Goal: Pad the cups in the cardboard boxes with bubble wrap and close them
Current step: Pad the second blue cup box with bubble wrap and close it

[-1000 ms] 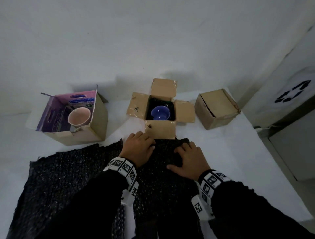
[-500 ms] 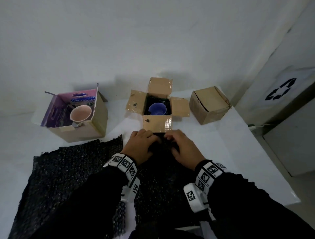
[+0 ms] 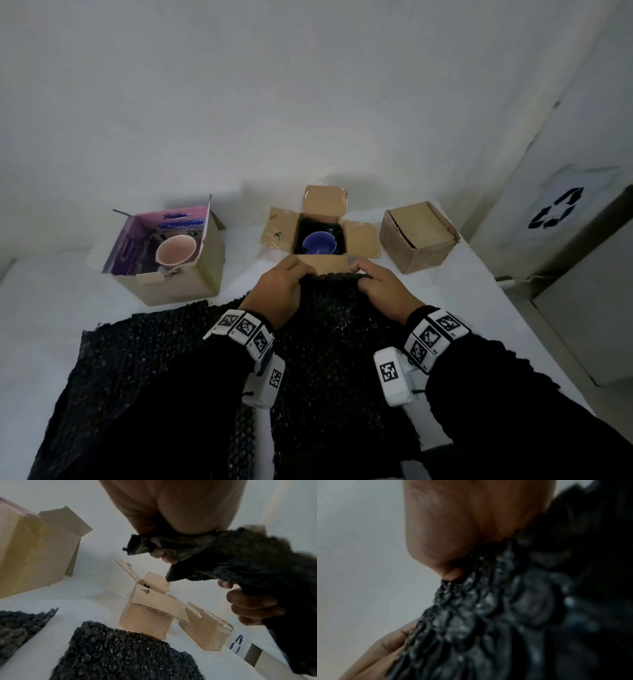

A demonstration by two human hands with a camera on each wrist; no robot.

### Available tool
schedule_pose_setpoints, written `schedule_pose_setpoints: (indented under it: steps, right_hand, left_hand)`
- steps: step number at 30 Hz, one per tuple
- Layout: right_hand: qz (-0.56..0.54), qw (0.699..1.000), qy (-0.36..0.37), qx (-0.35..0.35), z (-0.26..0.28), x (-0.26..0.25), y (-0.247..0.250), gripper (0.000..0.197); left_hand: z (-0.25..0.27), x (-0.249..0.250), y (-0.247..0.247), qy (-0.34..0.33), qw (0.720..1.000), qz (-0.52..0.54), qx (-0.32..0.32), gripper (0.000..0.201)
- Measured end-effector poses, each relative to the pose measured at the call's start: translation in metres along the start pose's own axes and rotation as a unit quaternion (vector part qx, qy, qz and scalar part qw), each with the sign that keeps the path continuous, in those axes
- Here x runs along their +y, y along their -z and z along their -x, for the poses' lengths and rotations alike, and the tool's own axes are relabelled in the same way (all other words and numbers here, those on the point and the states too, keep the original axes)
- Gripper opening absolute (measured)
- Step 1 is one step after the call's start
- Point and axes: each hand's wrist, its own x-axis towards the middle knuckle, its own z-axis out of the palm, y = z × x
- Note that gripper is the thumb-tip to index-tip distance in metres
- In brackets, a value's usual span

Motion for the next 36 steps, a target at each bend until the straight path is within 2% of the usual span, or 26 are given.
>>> schedule_pose_setpoints:
  steps: [2, 3, 5, 6, 8, 10, 12, 16, 18, 20, 22, 25, 28, 31, 33, 36]
  right_hand:
    - [0.065, 0.997, 0.041, -0.021, -0.001, -0.007, 0.005, 0.027]
    - [0.107, 0.992, 0.055, -0.047, -0.001, -0.012, 0.008, 0.041]
    - [0.220, 0.967, 0.072, -0.108, -0.005, -0.018, 0.013, 0.059]
    - [0.287, 0.946, 0.076, -0.130, -0.010, -0.018, 0.014, 0.056]
    - [0.370, 0.915, 0.074, -0.141, -0.019, -0.019, 0.016, 0.031]
    - [0.353, 0.924, 0.070, -0.131, -0.029, -0.019, 0.020, 0.020]
    - [0.333, 0.932, 0.064, -0.130, -0.037, -0.022, 0.024, 0.024]
    - [0.350, 0.928, 0.045, -0.118, -0.060, -0.026, 0.032, 0.022]
    - [0.287, 0.950, 0.042, -0.116, -0.070, -0.027, 0.037, 0.015]
    - [0.195, 0.974, 0.043, -0.104, -0.081, -0.031, 0.043, 0.027]
    - [0.169, 0.981, 0.049, -0.077, -0.098, -0.031, 0.047, 0.037]
    - [0.286, 0.953, 0.102, 0.008, -0.130, -0.027, 0.047, 0.017]
    - [0.352, 0.922, 0.153, 0.051, -0.155, -0.026, 0.042, 0.028]
    - [0.347, 0.919, 0.175, 0.074, -0.178, -0.018, 0.032, 0.029]
    - [0.361, 0.912, 0.176, 0.079, -0.189, -0.014, 0.020, 0.029]
    - [0.399, 0.897, 0.185, 0.045, -0.203, -0.006, 0.005, 0.024]
  left_hand:
    - [0.000, -0.001, 0.008, -0.007, 1.000, 0.000, 0.019, 0.031]
    - [0.001, -0.002, 0.013, -0.017, 1.000, -0.012, 0.010, 0.040]
    - [0.001, -0.005, 0.020, -0.021, 0.996, -0.074, -0.051, 0.071]
    - [-0.001, -0.008, 0.022, -0.021, 0.989, -0.124, -0.082, 0.075]
    - [-0.005, -0.013, 0.025, -0.050, 0.974, -0.199, -0.092, 0.055]
    - [-0.010, -0.018, 0.026, -0.067, 0.971, -0.223, -0.062, 0.032]
    - [-0.018, -0.022, 0.023, -0.070, 0.970, -0.228, -0.042, 0.030]
    - [-0.039, -0.020, 0.019, 0.069, 0.965, -0.232, -0.106, 0.024]
    - [-0.045, -0.019, 0.018, 0.078, 0.975, -0.194, -0.069, 0.026]
    - [-0.050, -0.021, 0.016, 0.069, 0.989, -0.128, -0.009, 0.030]
    - [-0.059, -0.027, 0.012, 0.077, 0.995, -0.050, 0.024, 0.039]
    - [-0.080, -0.042, 0.004, 0.077, 0.995, -0.039, 0.051, 0.033]
    - [-0.098, -0.052, -0.003, 0.102, 0.990, -0.075, 0.068, 0.032]
    - [-0.105, -0.056, -0.009, 0.131, 0.983, -0.096, 0.083, 0.039]
    - [-0.105, -0.060, -0.012, 0.121, 0.984, -0.102, 0.083, 0.042]
    - [-0.107, -0.072, -0.018, 0.090, 0.983, -0.151, 0.055, 0.028]
